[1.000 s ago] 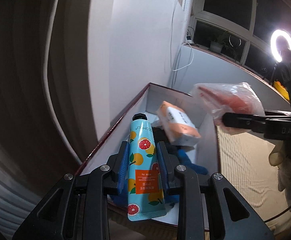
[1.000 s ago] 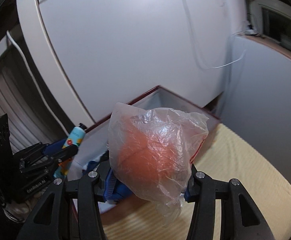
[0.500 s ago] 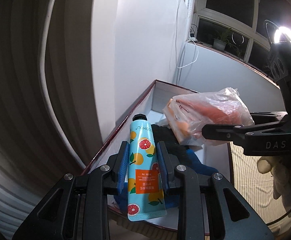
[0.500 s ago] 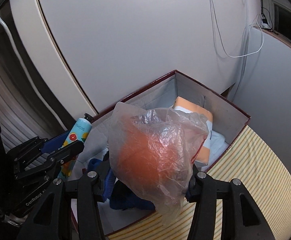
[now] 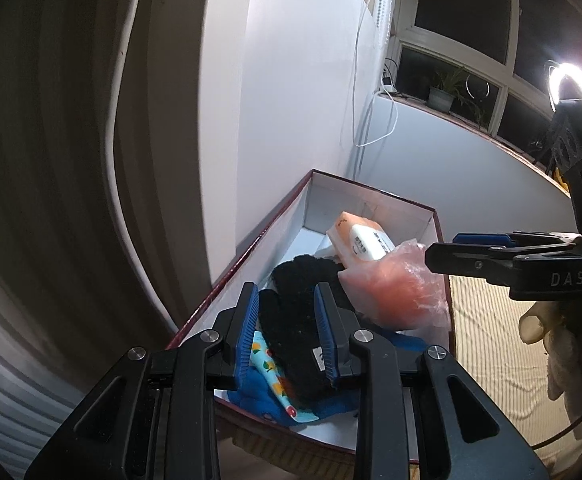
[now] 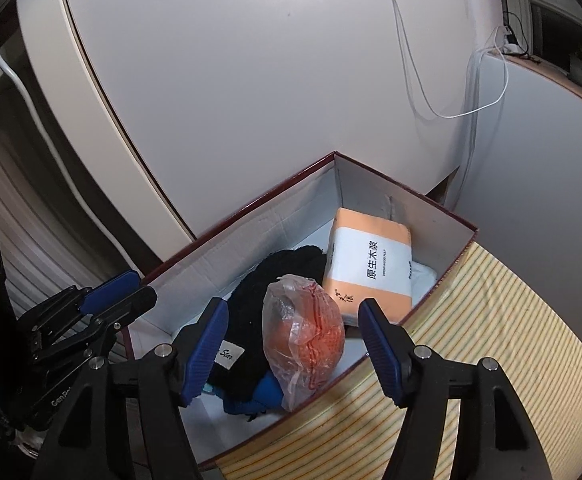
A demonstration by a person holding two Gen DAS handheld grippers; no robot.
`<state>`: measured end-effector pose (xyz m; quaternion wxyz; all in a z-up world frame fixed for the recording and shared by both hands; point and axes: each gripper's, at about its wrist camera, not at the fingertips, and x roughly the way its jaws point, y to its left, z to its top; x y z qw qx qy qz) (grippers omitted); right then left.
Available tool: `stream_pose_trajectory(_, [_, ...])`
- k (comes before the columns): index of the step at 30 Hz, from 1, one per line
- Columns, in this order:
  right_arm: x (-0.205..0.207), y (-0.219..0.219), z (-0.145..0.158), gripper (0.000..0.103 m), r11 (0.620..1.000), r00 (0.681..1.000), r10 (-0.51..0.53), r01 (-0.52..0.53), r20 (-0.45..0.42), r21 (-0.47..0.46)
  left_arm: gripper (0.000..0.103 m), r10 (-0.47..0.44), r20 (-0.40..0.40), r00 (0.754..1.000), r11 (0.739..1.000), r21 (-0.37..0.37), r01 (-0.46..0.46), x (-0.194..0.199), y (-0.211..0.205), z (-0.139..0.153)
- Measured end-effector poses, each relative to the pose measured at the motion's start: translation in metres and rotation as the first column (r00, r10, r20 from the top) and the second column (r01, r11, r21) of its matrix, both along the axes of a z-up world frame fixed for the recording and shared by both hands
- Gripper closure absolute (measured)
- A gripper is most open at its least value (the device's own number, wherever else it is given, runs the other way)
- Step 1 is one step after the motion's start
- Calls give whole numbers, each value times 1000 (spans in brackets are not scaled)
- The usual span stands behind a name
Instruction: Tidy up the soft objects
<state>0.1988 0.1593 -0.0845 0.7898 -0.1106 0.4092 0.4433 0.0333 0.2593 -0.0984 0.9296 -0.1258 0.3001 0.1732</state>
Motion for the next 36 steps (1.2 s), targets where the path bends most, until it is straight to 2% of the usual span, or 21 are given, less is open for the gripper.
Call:
stream_pose_trajectory(11, [-12,-20,9,39,1000,999,-23,22,35,22,76,-18,10,1000,1000,5,18,-5,-9,6])
stream_pose_trajectory(13, [-15,-25,10,39,999,999,-28,27,43,23,71,-27,16,1000,1000,-13,27,-7,-11,7])
stream_pose_trajectory(20, [-22,-50,10,35,998,997,-51,49,62,35,70,-28,21,999,1000,1,28,-12,-24,11])
stream_pose_trajectory(21, [-23,-53,10,35,998,996,-53,50,67,37,67,-27,21,999,1000,4,27,-13,-26,12])
stream_pose_trajectory(22, [-25,-58,10,34,998,996,-57,54,73,39,58,-25,23,999,1000,6,25,-14,-28,12])
stream_pose_trajectory(24, [-29,-68,11,32,997,993,-67,64,92,42,48,-20,34,999,1000,8,19,-18,-32,14])
stream_pose_trajectory(27, [-37,-83,10,29,996,990,-84,78,117,53,46,-16,48,999,1000,8,15,-24,-40,15])
stream_pose_trajectory(30, [-46,-100,7,26,995,986,-94,87,134,57,38,-13,57,998,1000,5,13,-31,-47,16])
stream_pose_trajectory(36, [-71,-128,0,25,992,973,-123,115,194,51,38,-19,66,998,1000,12,19,-46,-68,17])
